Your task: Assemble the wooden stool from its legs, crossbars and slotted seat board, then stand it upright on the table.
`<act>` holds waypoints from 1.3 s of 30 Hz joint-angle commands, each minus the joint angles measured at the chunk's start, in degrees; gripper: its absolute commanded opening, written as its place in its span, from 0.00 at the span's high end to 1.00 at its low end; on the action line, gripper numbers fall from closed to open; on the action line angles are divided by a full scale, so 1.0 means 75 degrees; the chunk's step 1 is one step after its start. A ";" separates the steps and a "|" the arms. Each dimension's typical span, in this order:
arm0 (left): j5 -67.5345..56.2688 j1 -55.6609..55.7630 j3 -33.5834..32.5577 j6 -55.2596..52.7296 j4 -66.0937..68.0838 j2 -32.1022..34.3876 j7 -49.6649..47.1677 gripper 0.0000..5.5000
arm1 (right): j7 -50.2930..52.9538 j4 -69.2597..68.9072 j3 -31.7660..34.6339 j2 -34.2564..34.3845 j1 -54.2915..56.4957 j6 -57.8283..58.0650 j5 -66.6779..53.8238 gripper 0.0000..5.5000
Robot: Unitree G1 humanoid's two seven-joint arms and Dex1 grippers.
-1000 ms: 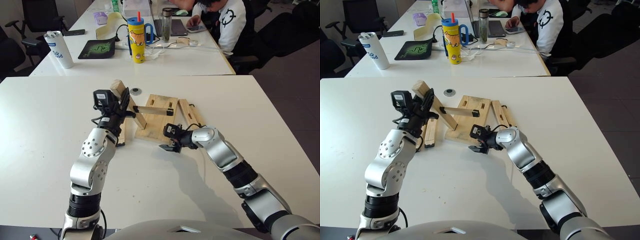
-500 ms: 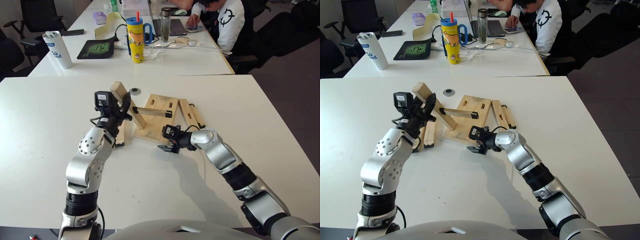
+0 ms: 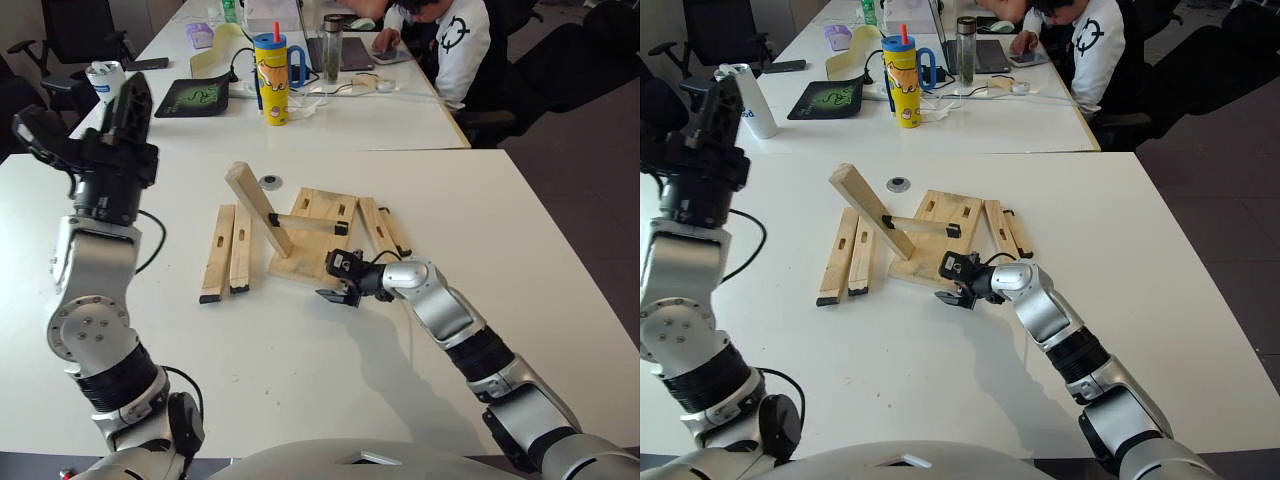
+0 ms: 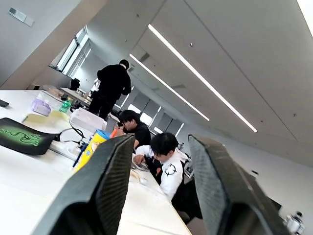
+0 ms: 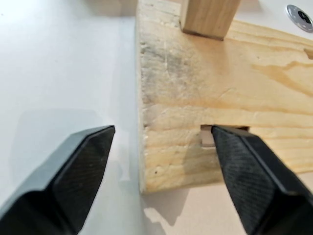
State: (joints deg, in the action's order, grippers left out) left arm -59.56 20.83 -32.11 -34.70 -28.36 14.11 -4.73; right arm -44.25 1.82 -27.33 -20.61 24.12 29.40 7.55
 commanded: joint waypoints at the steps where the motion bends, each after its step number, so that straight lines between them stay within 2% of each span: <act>1: 0.0483 -0.1162 -0.0113 -0.0691 0.1367 0.0806 0.0157 0.63 | 0.0518 -0.0283 0.0804 0.0405 -0.0332 -0.0529 -0.0556 0.33; 3: 0.0932 -0.2046 0.0241 -0.0959 0.1627 0.1146 0.0630 0.63 | 0.0656 -0.0593 0.1220 0.0612 -0.0442 -0.0779 -0.0954 0.33; 7: 0.1820 -0.3045 0.1348 -0.1354 0.1288 0.1805 0.1449 0.53 | 0.0672 -0.0927 0.1542 0.0512 -0.0743 -0.0715 -0.1267 0.33; 14: 0.3286 -0.3191 0.2755 -0.1075 0.1319 0.1971 0.1948 0.37 | 0.0677 -0.0983 0.1448 0.0120 -0.1258 -0.0755 -0.1086 0.33; 26: 0.4694 -0.2939 0.3500 -0.0498 0.2416 0.1470 0.2162 0.37 | 0.0745 -0.1264 0.1162 0.0176 -0.1591 -0.0726 -0.1076 0.33; 32: 0.5312 -0.2913 0.3638 -0.0343 0.2709 0.1563 0.2306 0.37 | 0.0842 -0.1297 0.1158 0.0270 -0.1573 -0.0657 -0.1117 0.33; 39: 0.5631 -0.2940 0.3675 -0.0201 0.2589 0.1484 0.2554 0.53 | 0.0856 -0.1382 0.1164 0.0274 -0.1632 -0.0628 -0.1126 0.33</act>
State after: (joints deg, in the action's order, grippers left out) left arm -18.22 -1.45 -4.90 -36.53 -8.28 25.18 13.76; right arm -38.09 -7.42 -18.54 -18.33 12.32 24.10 -0.55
